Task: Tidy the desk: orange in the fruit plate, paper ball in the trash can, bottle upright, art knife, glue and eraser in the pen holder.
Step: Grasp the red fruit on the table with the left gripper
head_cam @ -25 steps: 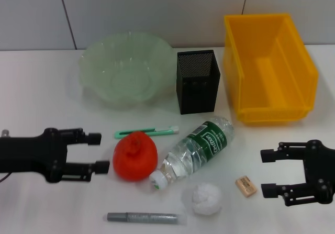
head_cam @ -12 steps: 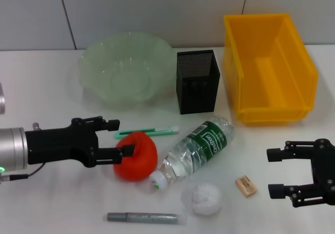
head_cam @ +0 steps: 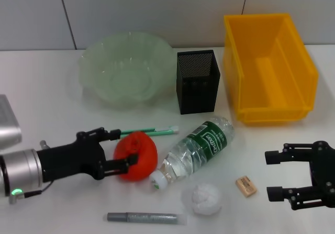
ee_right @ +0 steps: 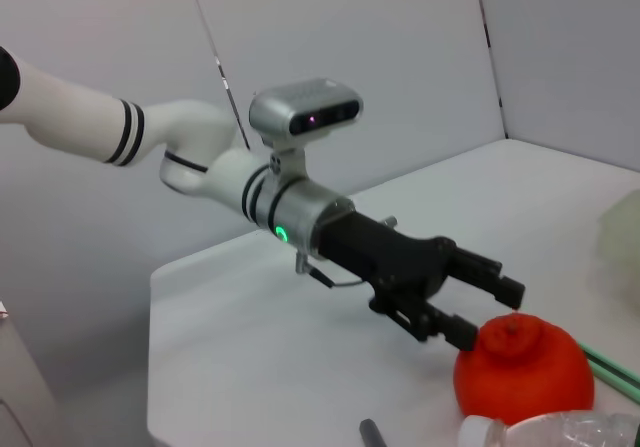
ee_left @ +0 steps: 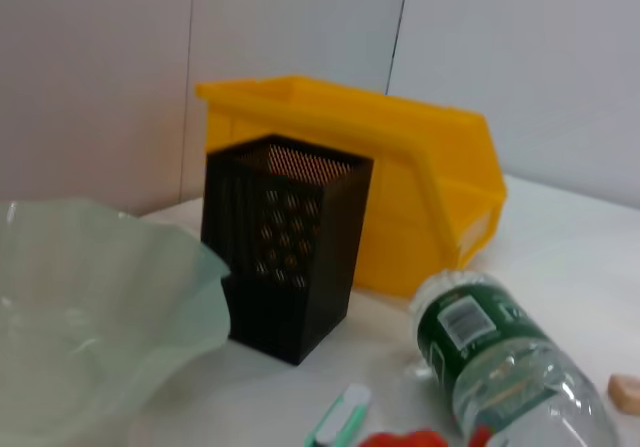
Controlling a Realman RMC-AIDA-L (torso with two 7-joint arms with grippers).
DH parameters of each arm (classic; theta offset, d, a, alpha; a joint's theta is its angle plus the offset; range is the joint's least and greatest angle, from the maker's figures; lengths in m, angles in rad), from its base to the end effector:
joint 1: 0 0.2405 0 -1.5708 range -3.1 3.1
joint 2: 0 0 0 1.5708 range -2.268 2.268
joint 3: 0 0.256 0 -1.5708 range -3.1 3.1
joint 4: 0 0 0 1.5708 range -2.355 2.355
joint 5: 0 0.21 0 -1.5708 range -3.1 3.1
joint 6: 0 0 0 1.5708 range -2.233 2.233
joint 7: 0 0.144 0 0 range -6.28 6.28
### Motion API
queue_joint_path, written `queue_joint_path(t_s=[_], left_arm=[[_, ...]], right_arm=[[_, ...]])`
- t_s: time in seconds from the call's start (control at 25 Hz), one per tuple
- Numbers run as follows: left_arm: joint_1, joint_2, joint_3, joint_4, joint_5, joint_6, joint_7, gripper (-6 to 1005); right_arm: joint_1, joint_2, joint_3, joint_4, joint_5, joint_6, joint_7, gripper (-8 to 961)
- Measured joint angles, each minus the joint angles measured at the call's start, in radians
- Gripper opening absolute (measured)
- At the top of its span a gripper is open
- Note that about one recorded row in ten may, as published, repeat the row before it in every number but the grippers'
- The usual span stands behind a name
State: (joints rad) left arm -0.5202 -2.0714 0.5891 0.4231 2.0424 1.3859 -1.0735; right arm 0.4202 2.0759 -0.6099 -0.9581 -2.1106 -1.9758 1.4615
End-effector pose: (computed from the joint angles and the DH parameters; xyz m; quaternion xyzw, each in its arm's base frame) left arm -0.3005 0.3176 -0.0319 -0.9376 -0.1987 -0.2115 0.1914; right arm 0.2638 0.2739 0.0520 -0.9590 0.1724 0.2217 0.0390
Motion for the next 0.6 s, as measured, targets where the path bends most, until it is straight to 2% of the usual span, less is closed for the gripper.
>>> queue_joint_path(t_s=[0.24,0.6], left_arm=[[-0.021,-0.004,0.0,-0.109,-0.032,-0.104,0.096,808],[-0.026,-0.004,-0.001,-0.145,-0.104,-0.127,0.159,807]], right_arm=[[0.001,0.001,-0.001,0.004,0.001,0.0,0.001,780],[0.0,0.001,-0.001,0.008,0.001,0.0,0.002,779]])
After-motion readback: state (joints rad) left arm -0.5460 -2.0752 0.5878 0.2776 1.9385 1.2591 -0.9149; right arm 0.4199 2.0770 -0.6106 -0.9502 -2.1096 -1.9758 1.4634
